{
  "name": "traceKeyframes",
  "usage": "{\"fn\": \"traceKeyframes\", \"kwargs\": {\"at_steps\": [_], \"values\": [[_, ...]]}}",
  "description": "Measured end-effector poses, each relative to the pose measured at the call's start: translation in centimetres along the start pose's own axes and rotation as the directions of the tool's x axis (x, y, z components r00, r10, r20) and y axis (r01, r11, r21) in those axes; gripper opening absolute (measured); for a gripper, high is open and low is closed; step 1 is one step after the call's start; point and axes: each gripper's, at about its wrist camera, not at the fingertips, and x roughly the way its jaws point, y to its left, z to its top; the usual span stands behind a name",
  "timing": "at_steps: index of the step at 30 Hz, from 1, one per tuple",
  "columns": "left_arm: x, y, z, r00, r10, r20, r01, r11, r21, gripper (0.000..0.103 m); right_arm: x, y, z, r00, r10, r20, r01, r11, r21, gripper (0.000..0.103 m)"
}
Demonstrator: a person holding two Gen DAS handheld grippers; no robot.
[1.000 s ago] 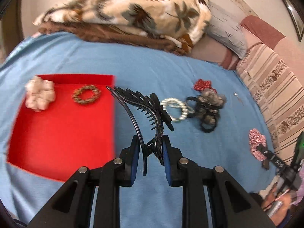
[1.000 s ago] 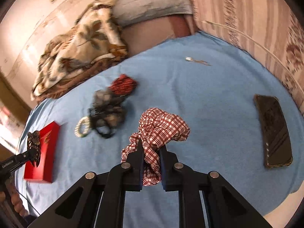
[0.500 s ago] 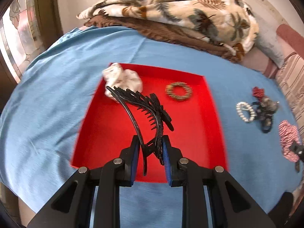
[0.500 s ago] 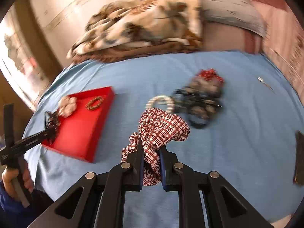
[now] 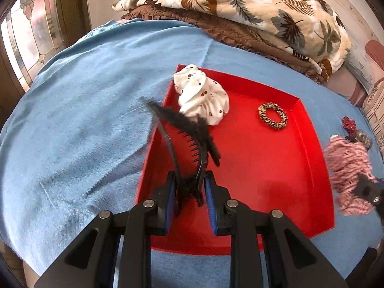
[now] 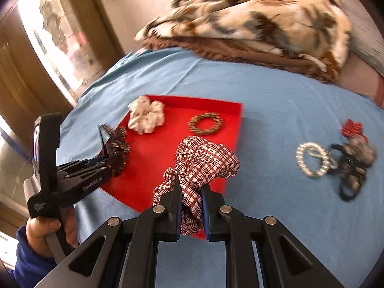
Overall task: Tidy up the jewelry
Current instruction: 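Carry the claw clip and plaid scrunchie into the red tray and release both, then move both open tools back toward the remaining pile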
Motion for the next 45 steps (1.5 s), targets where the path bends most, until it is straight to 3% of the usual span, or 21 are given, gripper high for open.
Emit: {"fn": "traceKeyframes", "kwargs": {"at_steps": [7,15,19,21,27,38,45], "values": [[0.0,-0.1,-0.3,1.000,0.008,0.010,-0.008,1.000,0.017,0.023,4.2,1.4,-1.4,0.996,-0.027,-0.085,0.024,0.999,-0.039,0.015],[-0.2,-0.6,-0.5,0.999,0.017,0.037,-0.018,0.999,0.030,0.026,5.2,0.7,-2.4,0.991,-0.056,-0.121,0.052,0.998,-0.039,0.019],[-1.1,-0.8,-0.5,0.996,0.013,0.089,-0.015,0.999,0.028,0.048,4.4,1.0,-2.4,0.993,-0.059,-0.105,0.055,0.998,-0.041,0.034],[-1.5,-0.8,-0.4,0.994,0.021,0.112,-0.022,1.000,0.015,0.049,3.6,1.2,-2.4,0.994,-0.064,-0.088,0.060,0.997,-0.053,0.044],[-1.7,-0.6,-0.8,0.992,0.042,0.122,-0.042,0.999,0.001,0.049,1.4,2.1,-2.6,0.996,-0.084,-0.039,0.080,0.993,-0.087,0.058],[-2.0,-1.0,-1.9,0.988,0.078,0.132,-0.079,0.997,0.005,0.051,-2.7,0.9,-4.7,0.987,-0.159,0.039,0.162,0.982,-0.102,0.066],[-1.9,-1.7,-3.4,0.982,0.119,0.150,-0.122,0.992,0.012,0.052,-5.2,-3.6,-6.9,0.980,-0.193,0.050,0.193,0.981,0.012,0.068]]}}
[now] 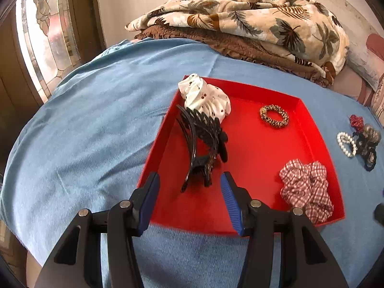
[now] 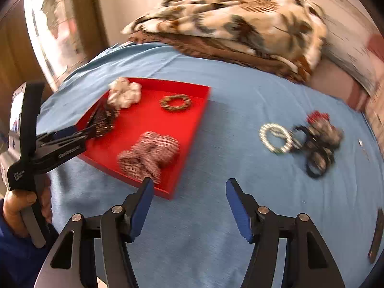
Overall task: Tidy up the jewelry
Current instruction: 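Move both open tools back toward the remaining pile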
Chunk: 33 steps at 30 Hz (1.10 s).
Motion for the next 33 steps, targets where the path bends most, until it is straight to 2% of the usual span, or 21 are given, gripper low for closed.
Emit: {"fn": "traceKeyframes", "kwargs": {"at_steps": [5,7,9,12,15,17,21,27,33], "values": [[-2.3,-1.2,-1.7,0.996,0.044,0.081,-0.047,0.998,0.032,0.052,-1.3,-5.1,-1.9,0.999,-0.047,0.004,0.047,0.994,0.094,0.068],[-3.4,-2.0,-2.8,0.991,0.079,0.108,-0.087,0.994,0.072,0.052,-1.8,-7.6,-2.8,0.998,-0.067,0.002,0.066,0.988,0.142,0.068],[-4.6,-3.0,-3.5,0.990,0.077,0.118,-0.090,0.990,0.109,0.052,-2.2,-9.9,-3.8,0.996,-0.085,-0.003,0.084,0.979,0.184,0.069],[-6.6,-4.3,-3.8,0.992,0.037,0.119,-0.055,0.987,0.148,0.052,-2.8,-13.7,-5.3,0.993,-0.119,-0.012,0.118,0.962,0.244,0.069],[-8.9,-6.7,-3.4,0.991,-0.001,0.130,-0.026,0.978,0.208,0.059,-3.1,-16.6,-6.3,0.989,-0.144,-0.015,0.142,0.945,0.293,0.069],[-9.6,-8.4,-2.7,0.991,-0.037,0.131,0.004,0.970,0.243,0.061,-3.4,-18.4,-6.9,0.988,-0.151,-0.014,0.147,0.931,0.333,0.069],[-10.6,-13.3,-0.8,0.985,-0.140,0.103,0.101,0.942,0.319,0.063,-3.7,-21.4,-8.1,0.989,-0.147,0.000,0.135,0.907,0.399,0.069],[-8.8,-20.3,0.9,0.975,-0.221,0.015,0.200,0.906,0.374,0.064,-3.3,-24.5,-8.3,0.991,-0.131,0.020,0.109,0.887,0.448,0.070],[-4.6,-26.5,1.7,0.974,-0.223,-0.041,0.218,0.872,0.438,0.064,-1.6,-26.7,-7.6,0.996,-0.085,0.036,0.057,0.869,0.491,0.070]]}}
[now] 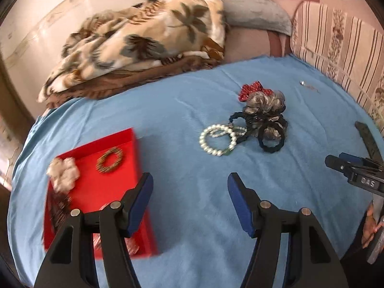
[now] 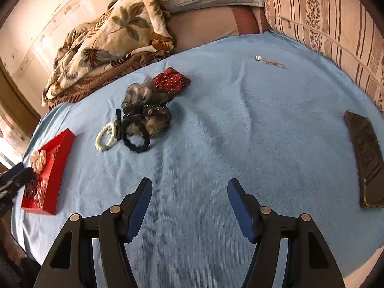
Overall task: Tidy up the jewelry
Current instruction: 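Move both open tools back toward the remaining pile, then grasp the pearl bracelet with left tool while right grasps the black hair tie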
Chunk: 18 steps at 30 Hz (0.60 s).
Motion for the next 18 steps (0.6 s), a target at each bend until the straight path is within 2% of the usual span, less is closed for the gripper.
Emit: {"fn": "traceKeyframes", "kwargs": {"at_steps": [3,5,6,10,15,18], "values": [[3.5,-0.5,1.4,0.998,-0.017,-0.057,0.017,1.000,-0.013,0.063,1.6,0.4,0.6,0.999,0.045,-0.010,-0.045,0.999,0.005,0.070],[6.0,-0.3,2.3,0.995,-0.024,-0.092,0.020,0.999,-0.051,0.060,2.7,1.3,1.1,0.997,0.076,-0.016,-0.076,0.997,-0.013,0.070],[7.2,-0.1,2.8,0.994,-0.028,-0.108,0.019,0.997,-0.077,0.056,3.3,1.7,1.3,0.996,0.084,-0.018,-0.084,0.996,-0.024,0.070],[10.8,0.5,4.0,0.989,-0.045,-0.142,0.025,0.990,-0.135,0.056,6.0,3.5,2.3,0.995,0.099,-0.028,-0.101,0.993,-0.064,0.069],[14.7,0.2,4.7,0.982,-0.053,-0.182,0.028,0.990,-0.136,0.056,8.4,4.1,3.4,0.994,0.103,-0.032,-0.104,0.993,-0.060,0.053],[15.7,0.1,4.6,0.981,-0.053,-0.186,0.026,0.989,-0.143,0.056,8.8,4.2,3.6,0.994,0.103,-0.021,-0.104,0.993,-0.062,0.048]]}}
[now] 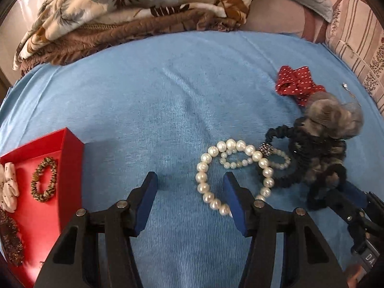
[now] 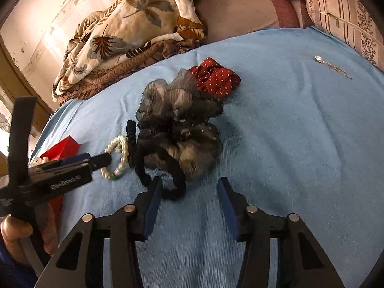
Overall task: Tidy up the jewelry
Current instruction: 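Grasp the pearl bracelet with left tool while right grasps the black hair tie, then carry the pearl bracelet and black hair tie into the red tray and release both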
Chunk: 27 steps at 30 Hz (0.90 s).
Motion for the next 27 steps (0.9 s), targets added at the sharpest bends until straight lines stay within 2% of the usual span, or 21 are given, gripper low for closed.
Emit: {"fn": "traceKeyframes", "kwargs": {"at_steps": [1,3,4,5,6,7,14,24,27], "values": [[0.0,-0.1,0.0,1.000,0.007,0.013,-0.007,1.000,0.000,0.056,0.1,0.0,0.0,1.000,-0.002,0.002,0.002,1.000,-0.001,0.046],[0.0,-0.4,-0.1,1.000,0.017,0.018,-0.017,1.000,0.000,0.056,0.2,-0.1,0.0,1.000,-0.004,0.003,0.004,1.000,0.003,0.035],[0.0,-0.5,-0.1,1.000,0.019,0.022,-0.019,1.000,0.002,0.050,0.2,-0.1,0.0,1.000,0.000,0.001,0.000,1.000,0.007,0.031],[-0.1,-0.6,-0.2,1.000,0.011,0.023,-0.011,1.000,0.007,0.041,0.2,-0.1,0.0,1.000,0.007,-0.002,-0.007,1.000,0.009,0.021],[-0.3,-1.0,-0.3,1.000,0.016,0.024,-0.016,1.000,0.023,0.016,0.3,-0.1,-0.1,1.000,0.015,-0.007,-0.015,1.000,0.009,0.014],[-0.5,-1.3,-0.3,1.000,0.020,0.020,-0.021,0.999,0.036,0.010,0.2,-0.1,-0.1,1.000,0.022,-0.007,-0.022,1.000,0.010,0.012],[-4.8,-1.2,-2.2,0.998,-0.044,0.034,0.044,0.999,0.018,0.010,-2.3,0.6,-1.6,0.999,0.048,-0.009,-0.048,0.999,0.014,0.008],[-13.7,1.7,-6.8,0.985,-0.126,0.119,0.133,0.990,-0.050,0.010,-6.2,0.7,-5.1,0.999,0.025,-0.043,-0.023,0.999,0.045,0.008],[-15.6,2.7,-8.4,0.981,-0.138,0.136,0.148,0.987,-0.068,0.010,-7.1,1.0,-6.7,0.998,-0.003,-0.061,0.006,0.999,0.034,0.010]]}}
